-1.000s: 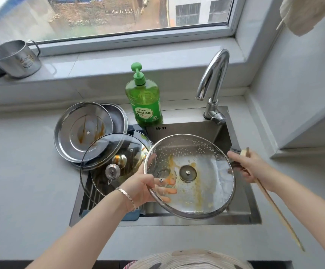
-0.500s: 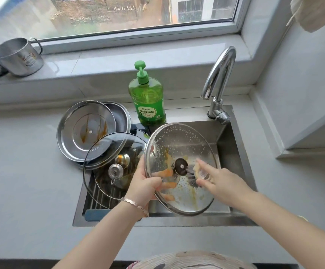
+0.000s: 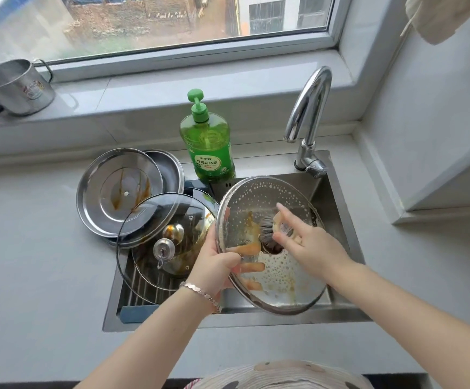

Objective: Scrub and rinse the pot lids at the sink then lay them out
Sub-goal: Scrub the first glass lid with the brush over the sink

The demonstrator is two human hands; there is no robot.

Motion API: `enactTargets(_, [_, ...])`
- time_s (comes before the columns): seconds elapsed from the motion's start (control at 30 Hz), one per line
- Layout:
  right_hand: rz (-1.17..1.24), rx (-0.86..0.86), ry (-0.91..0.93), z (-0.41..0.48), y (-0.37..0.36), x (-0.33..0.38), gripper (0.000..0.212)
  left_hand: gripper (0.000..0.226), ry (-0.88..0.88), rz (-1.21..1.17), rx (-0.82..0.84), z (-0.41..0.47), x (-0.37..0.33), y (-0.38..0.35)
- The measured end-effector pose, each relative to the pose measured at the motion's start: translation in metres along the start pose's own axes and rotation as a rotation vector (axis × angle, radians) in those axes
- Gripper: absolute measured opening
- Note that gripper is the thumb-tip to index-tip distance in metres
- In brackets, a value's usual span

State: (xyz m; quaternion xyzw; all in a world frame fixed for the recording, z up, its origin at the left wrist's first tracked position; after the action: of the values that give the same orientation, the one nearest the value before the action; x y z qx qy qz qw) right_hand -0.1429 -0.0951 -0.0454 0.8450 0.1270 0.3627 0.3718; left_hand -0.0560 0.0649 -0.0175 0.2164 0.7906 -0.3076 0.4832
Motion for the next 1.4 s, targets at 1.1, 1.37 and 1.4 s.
enactTargets(1.1, [0.103, -0.028, -0.014, -0.001, 0.011, 0.036, 0.058, 0.087, 0.111, -0.041, 0.054, -0.007, -0.008, -0.022])
enactTargets(1.37, [0.249, -0.18, -0.194, 0.021, 0.024, 0.034, 0.059, 0.083, 0.083, -0.051, 0.067, -0.004, -0.007, -0.026])
enactTargets(1.4, [0.267, -0.156, -0.126, 0.015, 0.02, 0.044, 0.059, 0.082, 0.082, -0.05, 0.072, -0.003, -0.008, -0.027])
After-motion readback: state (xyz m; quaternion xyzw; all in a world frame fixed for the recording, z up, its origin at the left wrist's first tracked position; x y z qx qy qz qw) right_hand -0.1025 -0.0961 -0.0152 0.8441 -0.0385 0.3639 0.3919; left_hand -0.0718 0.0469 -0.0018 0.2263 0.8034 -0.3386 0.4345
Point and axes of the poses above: each hand's wrist, its own z-axis towards the middle knuckle, its own y-axis out of the back of the hand, x = y × z, the point moved 2 cm from there along z, towards the middle knuckle, and after that the axes turned 14 degrees about -y, right-handed, at the moved point
